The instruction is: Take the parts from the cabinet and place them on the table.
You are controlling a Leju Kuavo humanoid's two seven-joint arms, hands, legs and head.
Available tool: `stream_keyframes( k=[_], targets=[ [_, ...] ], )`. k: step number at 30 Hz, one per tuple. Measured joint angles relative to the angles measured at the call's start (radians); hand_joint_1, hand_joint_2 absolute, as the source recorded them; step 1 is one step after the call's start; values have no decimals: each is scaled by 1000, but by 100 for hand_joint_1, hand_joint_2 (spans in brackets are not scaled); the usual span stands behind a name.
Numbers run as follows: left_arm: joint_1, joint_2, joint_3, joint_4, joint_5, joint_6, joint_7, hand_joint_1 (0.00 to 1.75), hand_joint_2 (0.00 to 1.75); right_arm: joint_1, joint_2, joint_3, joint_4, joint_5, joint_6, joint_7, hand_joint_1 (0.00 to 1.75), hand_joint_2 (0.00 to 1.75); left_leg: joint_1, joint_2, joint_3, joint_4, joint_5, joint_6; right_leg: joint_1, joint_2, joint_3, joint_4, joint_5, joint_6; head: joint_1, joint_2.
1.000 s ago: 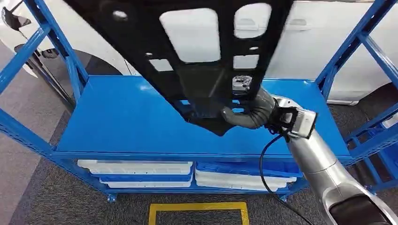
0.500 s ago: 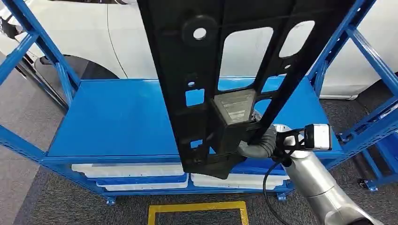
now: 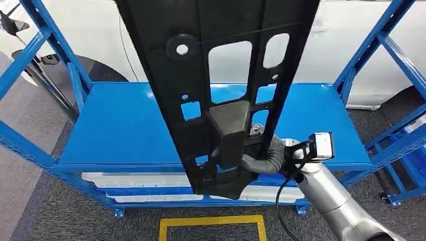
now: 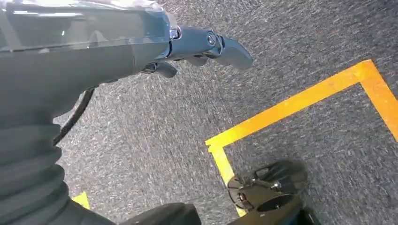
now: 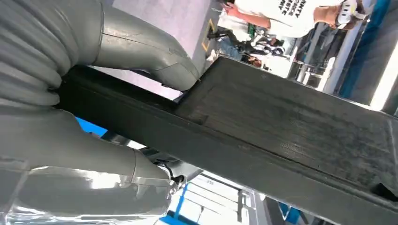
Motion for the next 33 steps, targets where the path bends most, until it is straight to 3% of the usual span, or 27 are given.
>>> stream_keyframes(
  k=[1, 2, 3, 5, 6, 7, 8, 9, 11, 12, 13, 14, 16, 17, 18, 21, 22, 23, 24, 26, 27, 28, 29, 31, 32, 33],
  targets=[
    [0, 0, 0, 0, 1, 0, 6, 0, 175, -5, 0, 1, 2, 0, -3, 0, 175, 175, 0, 0, 1, 4, -2, -4, 1, -5, 60, -118, 52, -7, 0, 0],
    [1, 0, 0, 0, 3, 0, 8, 0, 175, -11, 0, 2, 3, 0, -4, 0, 175, 175, 0, 0, -1, 3, -3, -7, 4, -18, 82, -162, 34, -12, 0, 0],
    [-1, 0, 1, 0, 5, 0, 8, 0, 175, -15, 1, 3, 5, 0, -5, 0, 175, 175, -7, 1, -6, 9, -4, -13, 12, -17, 80, -172, 41, -13, 0, 0],
    [0, 0, 7, 0, 24, -3, 11, 0, 175, -15, 2, 7, 9, -1, -9, -1, 175, 175, -4, 2, -6, 2, 0, -24, 14, -9, 77, -168, 41, -20, 0, 0],
    [0, 0, 10, 0, 30, -8, 16, 0, 175, -13, 2, 10, 11, -1, -11, -3, 175, 175, -3, 4, -4, 0, 1, -29, 14, -8, 77, -171, 44, -25, 0, 0],
    [0, 1, 13, 0, 36, -11, 20, 0, 175, -11, 2, 10, 12, -1, -12, -6, 175, 175, -6, 5, -8, 8, -7, -35, 1, -9, 81, -183, 51, -34, 0, 0],
    [0, 1, 15, 0, 39, -16, 20, 0, 175, -10, 0, 11, 14, -2, -13, -11, 175, 175, -4, 5, -15, 31, -27, -42, 3, -10, 84, -186, 52, -36, 0, 0],
    [0, 1, 18, 0, 45, -21, 20, 0, 175, -9, -3, 13, 16, -3, -13, -16, 175, 175, -2, 6, -42, 93, -68, -48, 2, -10, 84, -186, 52, -43, 0, 0],
    [3, 1, 26, 0, 47, -22, 20, 0, 175, -1, -3, 14, 23, -3, -13, -24, 175, 175, 1, 7, -115, 253, -141, -56, 5, -10, 83, -185, 52, -44, 0, 0],
    [4, 1, 29, 0, 47, -23, 20, 0, 175, 4, -3, 15, 25, -3, -13, -24, 175, 175, 1, 7, -140, 305, -154, -58, 5, -9, 83, -185, 52, -44, 0, 0],
    [6, 1, 32, 0, 48, -24, 20, 0, 175, 9, -3, 17, 28, -3, -13, -24, 175, 175, 1, 7, -143, 310, -142, -58, 5, -9, 83, -185, 52, -44, 0, 0],
    [6, 1, 33, 0, 48, -24, 20, 0, 175, 10, -3, 17, 32, -3, -13, -24, 175, 175, 1, 7, -122, 265, -109, -57, 5, -7, 84, -184, 51, -44, 0, 0],
    [6, 1, 34, 0, 49, -24, 19, 0, 175, 10, -3, 17, 33, -3, -13, -24, 175, 175, 0, 5, -38, 94, -23, -48, 6, -4, 87, -183, 50, -42, 0, 0],
    [6, 3, 34, 0, 50, -25, 19, 0, 175, 10, -3, 17, 33, -3, -13, -24, 175, 175, 0, -4, -1, 19, 0, -40, 6, -4, 87, -183, 48, -39, 0, 0],
    [5, 3, 34, 0, 53, -25, 19, 0, 175, 9, -3, 17, 35, -3, -13, -24, 175, 175, -3, -8, 10, -4, -6, -34, 13, 0, 84, -176, 49, -32, 0, 0],
    [8, 4, 36, 0, 53, -29, 20, 0, 175, 10, -3, 19, 42, -3, -13, -24, 175, 175, -6, -8, 0, 3, 1, -24, 8, 2, 79, -179, 56, -17, 0, 0],
    [7, 3, 36, 0, 53, -30, 20, 0, 175, 10, -3, 19, 43, -3, -16, -24, 175, 175, 3, -5, 2, -11, 9, -13, 13, 2, 77, -177, 53, -10, 0, 0],
    [6, 3, 36, 0, 53, -32, 20, 0, 175, 10, -3, 19, 45, -3, -18, -24, 175, 175, 3, -4, 2, -14, 15, -7, 8, 3, 71, -163, 31, -8, 0, 0],
    [3, 3, 36, 0, 53, -32, 20, 0, 175, 10, 1, 19, 47, -3, -20, -24, 175, 175, 3, -2, -3, -15, 19, -1, 7, 3, 53, -111, -16, -5, 0, 0],
    [2, 3, 36, 0, 52, -36, 20, 0, 175, 17, 8, 19, 51, -2, -25, -25, 175, 175, 1, 2, -14, -13, 25, 4, 1, 3, -4, 43, -103, 0, 0, 0],
    [3, 3, 36, 0, 52, -38, 21, 0, 175, 26, 10, 19, 54, 0, -28, -26, 175, 175, 1, 3, -22, -11, 29, 3, 0, 3, -28, 119, -131, 4, 0, 0],
    [3, 3, 36, 0, 51, -38, 21, 0, 175, 31, 11, 19, 55, 1, -28, -26, 175, 175, 1, 3, -28, -9, 33, 3, -2, 3, -28, 133, -128, 5, 0, 0],
    [3, 3, 36, 0, 51, -39, 21, 0, 175, 34, 11, 19, 57, 2, -29, -26, 175, 175, 1, 3, -36, -5, 37, 1, -5, 3, -4, 102, -103, 7, 0, 0],
    [2, 3, 36, 0, 51, -42, 22, 0, 175, 33, 11, 19, 58, 2, -34, -28, 175, 175, 2, 3, -50, 5, 42, -5, -8, 1, 92, -54, -33, 6, 0, 0],
    [1, 3, 36, 0, 50, -43, 22, 0, 175, 32, 11, 19, 57, 2, -38, -29, 175, 175, 2, 3, -55, 12, 44, -8, -8, -8, 150, -147, -21, 3, 0, 0],
    [1, 3, 36, 0, 48, -44, 22, 0, 175, 32, 11, 19, 57, 2, -41, -29, 175, 175, -2, 2, -63, 15, 49, -15, -2, -13, 159, -166, -29, 1, 0, 0]
  ],
)
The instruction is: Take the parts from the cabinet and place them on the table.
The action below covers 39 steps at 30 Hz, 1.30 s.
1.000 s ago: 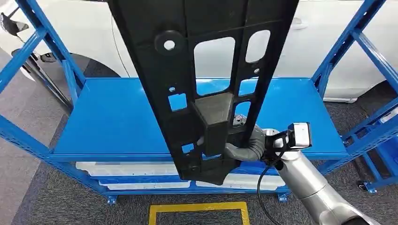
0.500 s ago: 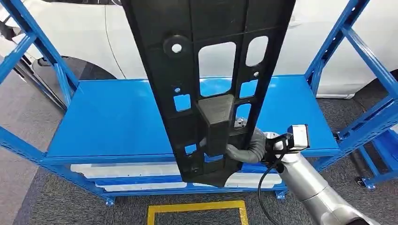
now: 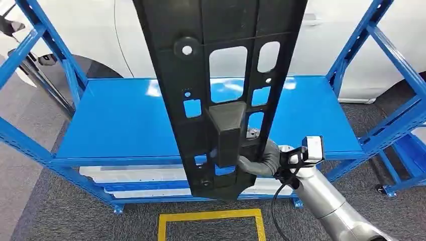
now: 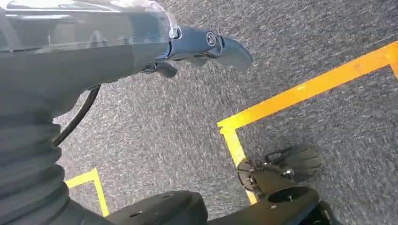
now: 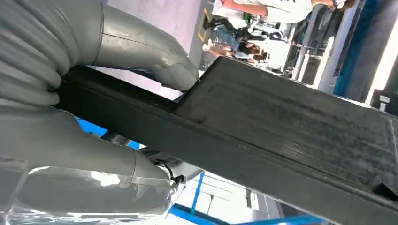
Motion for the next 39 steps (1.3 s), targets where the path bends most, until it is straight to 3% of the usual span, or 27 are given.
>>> stream_keyframes(
  k=[4, 5, 6, 8, 9, 10, 11, 13, 14, 15, 16, 19, 20, 22, 24, 25, 26, 27, 29, 30, 31, 34, 35, 36, 37, 38, 39],
  targets=[
    [2, 0, 0, 0, -3, -2, 2, 0, 175, 1, 0, -3, -1, -1, -3, 6, 175, 175, -3, 2, -7, -9, 28, -27, 3, 7, -24, -5, 26, -23, 0, 0],
    [2, 1, 0, 0, -3, -2, 3, 0, 175, -2, -1, -3, -1, -2, -3, 7, 175, 175, 4, 1, -15, 4, 3, -32, -2, -1, -32, -9, 39, -30, 0, 0],
    [3, 1, 0, 0, -4, -2, 5, 0, 175, -2, -3, -4, -1, -2, -3, 9, 175, 175, 3, 3, -30, 39, -50, -38, -3, 0, -44, -9, 48, -39, 0, 0],
    [3, 1, 0, 0, -4, -2, 5, 0, 175, -2, -8, -5, -1, -4, -6, 10, 175, 175, 5, 5, -73, 182, -166, -49, -1, -1, -68, -8, 68, -44, 0, 0],
    [3, 1, 0, 0, -4, -2, 5, 0, 175, -2, -8, -5, -1, -4, -6, 11, 175, 175, 5, 5, -90, 260, -202, -53, 0, -1, -84, -7, 79, -44, 0, 0],
    [3, 1, 0, 0, -5, -2, 5, 0, 175, -1, -8, -5, -1, -4, -7, 12, 175, 175, 5, 5, -92, 295, -205, -54, 1, -1, -95, -6, 87, -43, 0, 0],
    [3, 1, 0, 0, -6, -2, 5, 0, 175, 0, -8, -5, -1, -4, -8, 13, 175, 175, 5, 5, -71, 296, -183, -54, 1, -1, -112, -4, 99, -42, 0, 0],
    [2, 1, 0, 0, -8, -3, 5, 0, 175, 0, -8, -5, -1, -4, -9, 14, 175, 175, 5, 4, 29, 171, -118, -48, 2, 0, -138, 0, 117, -37, 0, 0],
    [1, 1, 0, 0, -11, -3, 5, 0, 175, 0, -8, -6, -3, -4, -11, 15, 175, 175, 5, 2, 94, 84, -107, -43, 2, 1, -147, 2, 125, -33, 0, 0],
    [-2, 2, 0, 0, -13, -3, 4, 0, 175, 1, -9, -8, -6, -5, -13, 16, 175, 175, 2, -8, 147, -1, -139, -35, 5, 1, -153, 5, 131, -27, 0, 0],
    [-2, 2, 0, 0, -13, -3, 3, 0, 175, 0, -10, -10, -8, -5, -15, 18, 175, 175, -2, -9, 155, -11, -134, -24, 4, 2, -152, 2, 139, -20, 0, 0],
    [0, 3, 0, 0, -13, -3, 4, 0, 175, 2, -10, -11, -10, -7, -15, 23, 175, 175, -4, -7, 138, -20, -111, -1, 2, 5, -152, -10, 168, 1, 0, 0],
    [0, 3, 0, 0, -13, -4, 3, 0, 175, 3, -10, -12, -10, -7, -15, 23, 175, 175, 4, -2, 133, -30, -92, 8, -2, 6, -160, -6, 160, 5, 0, 0],
    [-5, 3, 0, 0, -13, -4, 3, 0, 175, 4, -5, -14, -10, -8, -14, 23, 175, 175, 2, 0, 105, -32, -66, 18, -3, 9, -193, 78, 47, 6, 0, 0],
    [-4, 3, 0, 0, -14, -5, 3, 0, 175, 8, 1, -17, -10, -7, -15, 23, 175, 175, -1, 3, 73, -31, -42, 21, -5, 9, -227, 236, -54, 11, 0, 0],
    [-2, 3, 0, 0, -14, -5, 3, 0, 175, 11, 2, -18, -10, -7, -14, 23, 175, 175, -3, 3, 57, -28, -31, 21, -5, 9, -232, 290, -65, 13, 0, 0],
    [-2, 3, 0, 0, -15, -5, 3, 0, 175, 13, 3, -20, -10, -7, -15, 23, 175, 175, -3, 4, 38, -25, -20, 20, -5, 9, -217, 305, -47, 13, 0, 0],
    [-2, 3, 0, 0, -16, -5, 3, 0, 175, 14, 3, -20, -10, -7, -14, 23, 175, 175, -4, 4, 22, -22, -10, 18, -5, 9, -183, 277, -14, 12, 0, 0],
    [-2, 2, 0, 0, -17, -6, 2, 0, 175, 14, 3, -22, -10, -8, -14, 23, 175, 175, -5, 4, -6, -14, 9, 14, -3, 8, -63, 124, 38, 2, 0, 0],
    [-3, 2, 0, 0, -18, -6, 2, 0, 175, 13, 3, -24, -12, -7, -14, 23, 175, 175, -5, 4, -14, -9, 17, 11, 0, 3, -4, 37, 4, -6, 0, 0],
    [-3, 1, 0, 0, -19, -6, 2, 0, 175, 13, 3, -26, -16, -8, -14, 23, 175, 175, -9, 5, -21, -7, 24, 6, 7, 3, 27, -26, -18, -6, 0, 0],
    [-3, 1, 0, 0, -21, -8, 3, 0, 175, 12, 3, -30, -17, -8, -14, 21, 175, 175, -5, 6, -18, -23, 56, -11, 14, 6, 11, -18, 10, -20, 0, 0],
    [0, 1, 0, 0, -21, -8, 4, 0, 175, 13, 3, -29, -16, -8, -14, 21, 175, 175, -8, 5, -24, -27, 61, -19, 2, 3, 1, -28, 27, -29, 0, 0],
    [1, 2, 0, 0, -21, -8, 4, 0, 175, 12, 3, -29, -16, -8, -13, 22, 175, 175, -4, 5, -39, -6, 16, -26, 1, -2, -11, -30, 43, -35, 0, 0],
    [1, 1, 0, 0, -21, -8, 5, 0, 175, 13, 2, -29, -18, -8, -13, 21, 175, 175, -3, 5, -59, 49, -56, -31, 0, -2, -29, -30, 56, -42, -1, 0],
    [0, 2, 0, 0, -21, -8, 5, 0, 175, 14, -2, -29, -18, -8, -14, 22, 175, 175, 1, 6, -81, 127, -125, -38, 0, -2, -46, -30, 70, -43, -1, 0],
    [0, 2, 0, 0, -21, -8, 4, 0, 175, 14, -4, -29, -18, -8, -14, 22, 175, 175, 3, 6, -100, 204, -172, -43, 0, -2, -63, -30, 83, -42, -1, 0]
  ],
)
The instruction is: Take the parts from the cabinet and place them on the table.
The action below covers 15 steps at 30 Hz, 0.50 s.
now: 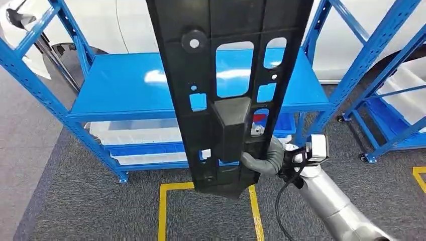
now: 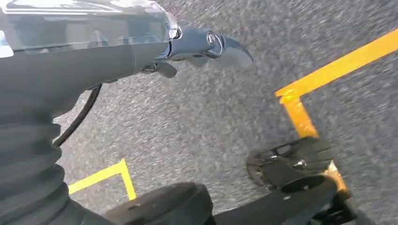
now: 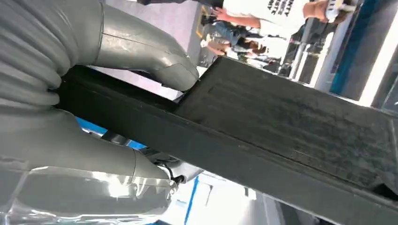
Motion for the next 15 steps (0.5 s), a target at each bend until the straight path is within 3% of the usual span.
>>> stream_keyframes(
  k=[1, 2, 3, 4, 5, 6, 7, 8, 10, 11, 12, 13, 14, 15],
  targets=[
    [0, 0, 0, 0, 0, 0, 0, 0, 175, 0, -3, 0, 0, 0, 0, 0, 175, 175, 1, 0, -8, 66, -18, -4, 0, 0, -18, 1, 13, 1, 0, 0],
    [-1, 0, 0, 0, 0, 0, 0, 0, 175, 3, -3, 0, 0, 0, 0, 0, 175, 175, 4, 0, -2, 103, -1, -8, -1, 0, -35, 3, 26, 4, 0, 0],
    [0, 0, 0, 0, 0, 0, 0, 0, 175, 6, -3, 0, 0, 0, 0, 0, 175, 175, 6, 0, 23, 97, 38, -10, -2, 0, -53, 4, 39, 8, 0, 0],
    [0, 0, 0, 0, 0, 0, 0, 0, 175, 6, -3, 0, 0, 0, 0, 0, 175, 175, 8, 0, 65, 55, 75, -12, -5, 0, -69, 6, 49, 12, 0, 0],
    [-1, 0, 0, 0, 0, 0, 0, 0, 175, 6, -3, 0, 0, 0, 0, 0, 175, 175, 10, 0, 132, -27, 93, -13, -7, 1, -85, 9, 60, 19, 0, 0],
    [-3, 0, 0, 0, 0, 0, 0, 0, 175, 6, -3, 0, -2, 0, 0, 0, 175, 175, 13, -6, 208, -123, 75, -13, -7, 2, -92, 13, 69, 25, 0, 0],
    [-6, 0, 0, 0, 0, 0, 0, 0, 175, 5, -3, -2, -4, 0, 0, 0, 175, 175, 9, -10, 264, -213, 43, -9, -4, 3, -100, 15, 75, 32, 0, 0],
    [-5, 0, 0, 0, 0, 0, 0, 0, 175, 4, -3, -4, -4, 0, 0, 0, 175, 175, 6, -12, 274, -239, 30, 11, -6, 1, -101, 11, 92, 40, 0, 0],
    [-2, 1, 0, 0, 0, 0, 0, 0, 175, 4, -3, -5, -4, 0, 0, 1, 175, 175, 3, -13, 260, -234, 43, 22, -8, 1, -102, 0, 111, 52, 0, 0],
    [1, 1, 0, 0, 1, 0, 0, 0, 175, 6, -3, -5, -3, 0, 0, 2, 175, 175, 5, -11, 250, -246, 57, 35, -8, 2, -106, -5, 117, 61, 0, 0],
    [0, 1, 0, 0, 1, 0, 0, 0, 175, 7, -2, -5, -3, 0, 0, 2, 175, 175, 6, -8, 248, -247, 71, 44, -12, 4, -116, 7, 85, 62, 0, 0],
    [-2, 1, 0, 0, 2, 0, 0, 0, 175, 6, 3, -6, -3, 1, 1, 2, 175, 175, 5, -6, 233, -245, 83, 54, -12, 6, -134, 61, 19, 60, 0, 0],
    [-2, 1, 0, 0, 2, 0, 0, 0, 175, 7, 7, -6, -3, 1, 0, 2, 175, 175, 2, -6, 220, -244, 92, 58, -13, 8, -156, 142, -43, 59, 0, 0],
    [-1, 1, 0, 0, 2, 0, 0, 0, 175, 7, 9, -6, -1, 1, 0, 2, 175, 175, -1, -5, 208, -243, 102, 61, -12, 11, -177, 224, -88, 60, 0, 0]
  ],
)
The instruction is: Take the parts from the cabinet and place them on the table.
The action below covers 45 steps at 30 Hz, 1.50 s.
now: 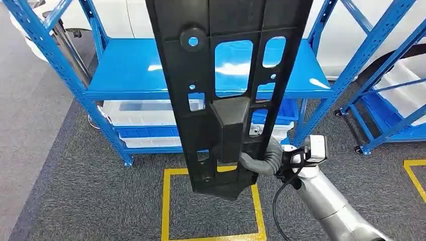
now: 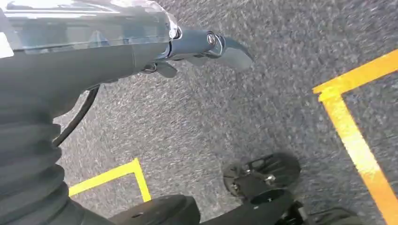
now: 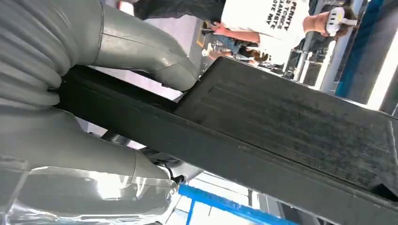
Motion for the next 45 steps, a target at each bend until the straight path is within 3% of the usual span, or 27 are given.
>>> stream_keyframes(
  k=[1, 3, 5, 6, 7, 9, 11, 12, 13, 16, 17, 18, 20, 21, 22, 23, 24, 28, 29, 31, 33, 34, 37, 38, 39, 43, 45],
  targets=[
    [2, 0, 0, 0, 1, 0, 0, 0, 175, 2, 3, 0, 2, 0, 0, 0, 175, 175, -4, 1, -16, 2, 10, 1, 0, 1, -16, 78, -27, 0, 0, 0],
    [2, 0, 0, 0, 1, 0, 0, 0, 175, 5, 3, 0, 3, 0, 0, 0, 175, 175, -9, 1, -41, 9, 24, 3, 2, 1, 14, 91, -2, -6, 0, 0],
    [2, 0, 0, 0, 3, 0, 0, 0, 175, 4, 3, 0, 3, 0, 0, 0, 175, 175, -14, 0, -60, 18, 33, 1, 12, 1, 123, -49, 54, -24, 0, 0],
    [1, 0, 0, 0, 3, 0, 0, 0, 175, 2, 3, 0, 2, 0, 0, 0, 175, 175, -16, 0, -64, 22, 36, 0, 20, 0, 184, -142, 62, -38, 0, 0],
    [2, -5, 0, 1, 3, 0, -1, 0, 175, -1, 3, 0, 2, 0, 0, 0, 175, 175, -17, 4, -74, 22, 41, -6, 24, -5, 215, -185, 33, -51, 0, 0],
    [1, -4, 0, 1, 3, 1, -3, 0, 175, -4, 3, -1, 1, -1, 0, 0, 175, 175, -6, 5, -82, 22, 57, -19, 32, -1, 214, -214, 43, -45, 0, 0],
    [3, -3, 0, 1, 2, 1, -3, 0, 175, -5, 3, -1, 1, -1, 1, 0, 175, 175, -10, 4, -83, 9, 73, -33, 31, 1, 213, -232, 66, -53, 1, 0],
    [3, -3, 0, 1, 2, 2, -3, 0, 175, -8, 3, 0, 1, -1, 1, 0, 175, 175, -7, 3, -90, 16, 56, -35, 21, -10, 212, -247, 79, -51, 0, 0],
    [2, -3, 0, 1, 0, 4, -4, 0, 175, -8, 3, 0, 0, -1, 2, 0, 175, 175, -9, 3, -106, 49, 13, -46, 20, -8, 205, -256, 87, -61, 0, 0],
    [3, -3, 0, 1, -8, 16, -6, 0, 175, -8, 0, 0, 0, -1, 2, 1, 175, 175, 3, 5, -167, 259, -119, -69, 17, -13, 179, -255, 107, -60, 0, 0],
    [3, -3, 0, 1, -8, 18, -6, 0, 175, -7, 0, 1, 0, -1, 2, 1, 175, 175, 7, 5, -175, 308, -111, -74, 15, -14, 168, -252, 114, -57, 0, 0],
    [3, -3, 0, 1, -9, 18, -6, 0, 175, -6, 0, 1, 0, -1, 2, 1, 175, 175, 10, 5, -166, 315, -80, -79, 13, -14, 157, -247, 119, -54, 0, 0],
    [3, -3, 0, 1, -11, 19, -6, 0, 175, -6, 0, 1, 0, -1, 2, 1, 175, 175, 17, 5, -88, 215, -3, -87, 6, -13, 132, -232, 128, -44, 0, 0],
    [2, -3, 0, 1, -11, 20, -6, 0, 175, -6, 0, 1, 0, -1, 2, 1, 175, 175, 20, 4, -27, 128, 6, -91, 3, -12, 123, -222, 131, -39, 0, 0],
    [1, -3, -1, 1, -11, 20, -6, 0, 175, -7, 0, 0, -1, -1, 2, 1, 175, 175, 23, 0, 5, 68, -22, -93, 2, -12, 117, -215, 133, -36, 0, 0],
    [0, -3, -1, 1, -11, 20, -6, 0, 175, -7, 0, 0, -1, -1, 2, 0, 175, 175, 19, -6, 28, 42, -44, -94, 7, -10, 112, -211, 133, -32, 0, 0],
    [0, -2, -2, 1, -11, 21, -6, 0, 175, -7, 0, -1, -3, -1, 2, 1, 175, 175, 13, -13, 40, 15, -52, -71, 7, -9, 107, -205, 137, -25, 0, 0],
    [1, -2, -2, 1, -7, 17, -8, 0, 175, -6, 1, 0, -3, -1, 2, 2, 175, 175, 14, -7, 24, 16, -33, -23, -1, -6, 99, -201, 146, 2, 0, 0],
    [1, -2, -2, 1, -7, 17, -9, 0, 175, -6, 6, -1, -3, -1, 6, 3, 175, 175, 12, -6, 17, 16, -27, -15, -1, -5, 85, -168, 110, 1, 0, 0],
    [2, -2, -2, 1, -6, 17, -12, 0, 175, -6, 11, -1, -2, -5, 12, 14, 175, 175, 8, 4, 2, 17, -15, -5, -1, -1, 28, -14, 16, 2, 0, 0],
    [4, -2, -2, 1, -5, 17, -13, 0, 175, -4, 16, -1, 3, -6, 16, 23, 175, 175, 2, 10, -12, 19, -7, -2, 0, 1, -14, 110, -30, 2, 0, 0],
    [5, -2, -2, 1, -5, 17, -13, 0, 175, -2, 16, -1, 7, -8, 16, 29, 175, 175, -2, 16, -18, 21, -3, -1, 0, 1, -2, 109, -22, -1, 0, 0],
    [6, -2, -2, 1, -5, 17, -13, 0, 175, -4, 16, -1, 11, -9, 16, 36, 175, 175, -9, 34, -23, 26, 0, -3, 10, -15, 137, -100, 64, -24, 0, 0],
    [6, -2, -2, 1, -4, 17, -13, 0, 175, -9, 16, -1, 11, -11, 16, 36, 175, 175, -10, 44, -23, 26, 1, -5, 25, -66, 183, -185, 57, -40, 0, 0],
    [8, -5, -2, 2, -3, 17, -13, 0, 175, -13, 16, -1, 11, -12, 17, 37, 175, 175, -16, 53, -27, 29, 2, -10, 33, -75, 186, -198, 57, -44, 0, 0],
    [8, -3, -2, 2, -4, 17, -13, 0, 175, -14, 15, -1, 11, -17, 17, 43, 175, 175, -16, 86, -27, 28, 5, -27, 28, -33, 175, -206, 75, -58, 0, 0],
    [4, -3, -2, 2, -4, 18, -14, 0, 175, -17, 13, -1, 12, -20, 18, 45, 175, 175, -12, 32, -54, 91, -53, -44, 23, -23, 174, -222, 92, -65, 0, 0]
  ],
)
